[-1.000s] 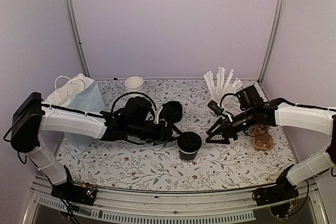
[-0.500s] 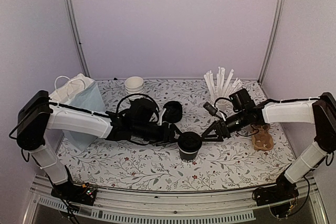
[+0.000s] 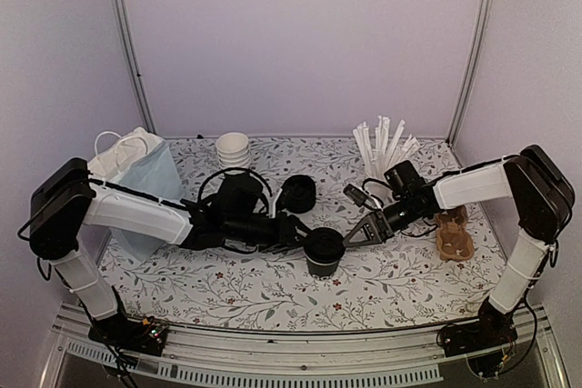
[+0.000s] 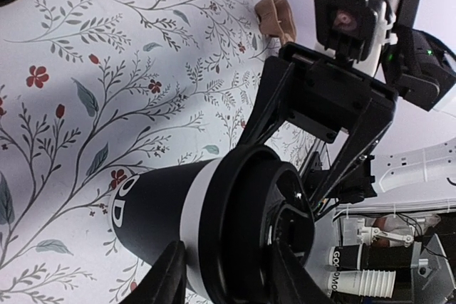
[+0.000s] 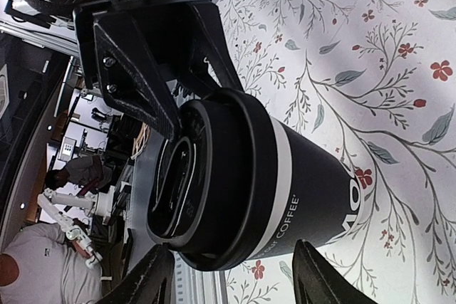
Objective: Pack the takeout coffee
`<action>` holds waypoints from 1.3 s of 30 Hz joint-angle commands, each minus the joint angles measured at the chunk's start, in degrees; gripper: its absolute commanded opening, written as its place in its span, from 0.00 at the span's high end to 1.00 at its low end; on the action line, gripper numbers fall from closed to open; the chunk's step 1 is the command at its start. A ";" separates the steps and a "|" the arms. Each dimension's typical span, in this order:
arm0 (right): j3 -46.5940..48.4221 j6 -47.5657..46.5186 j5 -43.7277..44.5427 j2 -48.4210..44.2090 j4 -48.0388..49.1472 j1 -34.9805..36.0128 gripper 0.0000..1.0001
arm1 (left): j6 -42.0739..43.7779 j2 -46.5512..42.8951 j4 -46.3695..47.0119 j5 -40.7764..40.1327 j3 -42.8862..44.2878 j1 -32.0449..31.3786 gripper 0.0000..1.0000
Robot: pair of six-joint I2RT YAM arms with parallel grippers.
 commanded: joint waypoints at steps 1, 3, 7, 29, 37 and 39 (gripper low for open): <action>-0.20 -0.90 8.08 3.95 -2.19 0.43 0.43 | -1.68 4.94 -5.62 -0.37 -5.42 1.16 0.64; -0.09 -0.95 10.20 4.63 -2.55 0.41 0.44 | -1.95 7.08 -4.33 0.89 -6.08 1.13 0.66; -0.13 -1.05 14.23 5.36 -3.15 0.40 0.48 | -5.06 9.47 0.32 1.17 -9.34 1.43 0.73; 2.46 -8.01 5.91 -5.37 -9.95 0.40 0.28 | 12.49 4.29 -3.93 -3.69 2.91 -0.77 0.63; 4.62 -7.28 5.55 -3.87 -11.21 0.22 0.30 | 17.28 8.60 -2.52 2.76 5.58 -0.71 0.64; 4.95 -7.17 5.98 -3.62 -11.57 -0.07 0.30 | 18.48 8.79 -1.73 3.69 5.48 -0.67 0.66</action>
